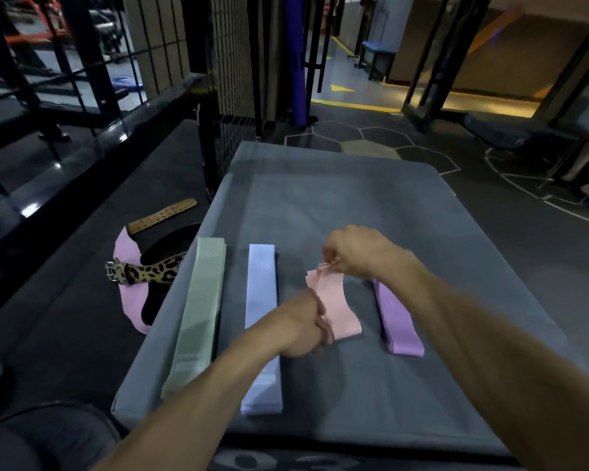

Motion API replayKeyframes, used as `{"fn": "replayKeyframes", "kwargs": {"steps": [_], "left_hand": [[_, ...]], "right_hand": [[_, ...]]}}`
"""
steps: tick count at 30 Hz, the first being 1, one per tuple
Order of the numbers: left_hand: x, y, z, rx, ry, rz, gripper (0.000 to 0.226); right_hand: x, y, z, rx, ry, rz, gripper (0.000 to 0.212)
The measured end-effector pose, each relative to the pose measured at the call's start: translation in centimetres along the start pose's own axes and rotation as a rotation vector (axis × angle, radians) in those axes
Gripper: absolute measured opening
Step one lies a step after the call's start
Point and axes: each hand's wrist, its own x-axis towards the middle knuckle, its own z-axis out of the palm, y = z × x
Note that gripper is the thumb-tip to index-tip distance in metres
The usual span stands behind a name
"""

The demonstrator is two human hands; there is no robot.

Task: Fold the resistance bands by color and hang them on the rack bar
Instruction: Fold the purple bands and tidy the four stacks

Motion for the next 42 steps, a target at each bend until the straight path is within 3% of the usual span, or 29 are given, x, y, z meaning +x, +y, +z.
{"fn": "replayKeyframes", "kwargs": {"steps": [4,12,17,22,28,34,42], "left_hand": [[-0.4,0.9,0.9,0.028,-0.012,-0.031,0.036],[-1.2,1.6,2.3,0.288,0.063,-0.017,0.020],[-1.6,1.8,1.9,0.363,0.038,-0.065,0.028],[-1.4,1.4,1.7,0.370,0.020,-0.087,0.033],[-1.4,1.3,1.5,0.373,0.010,-0.098,0.031],[-2.2,1.2,1.1,0.425,0.033,-0.084,0.026],[-2.5,1.5,0.9,0.403,0.023,-0.098,0.030]], "right_hand": [[2.2,-0.4,2.3,0.025,-0.009,0.014,0.026],[3.5,0.6,2.6,0.194,-0.179,-0.050,0.023],[3.5,1.1,1.7,0.257,-0.167,-0.075,0.015],[3.8,0.9,2.2,0.198,-0.224,-0.110,0.023],[3.4,0.5,2.7,0.140,-0.205,-0.130,0.029],[3.6,0.9,3.0,0.180,-0.181,-0.094,0.016],[3.6,1.3,2.7,0.151,-0.141,-0.080,0.017]]}}
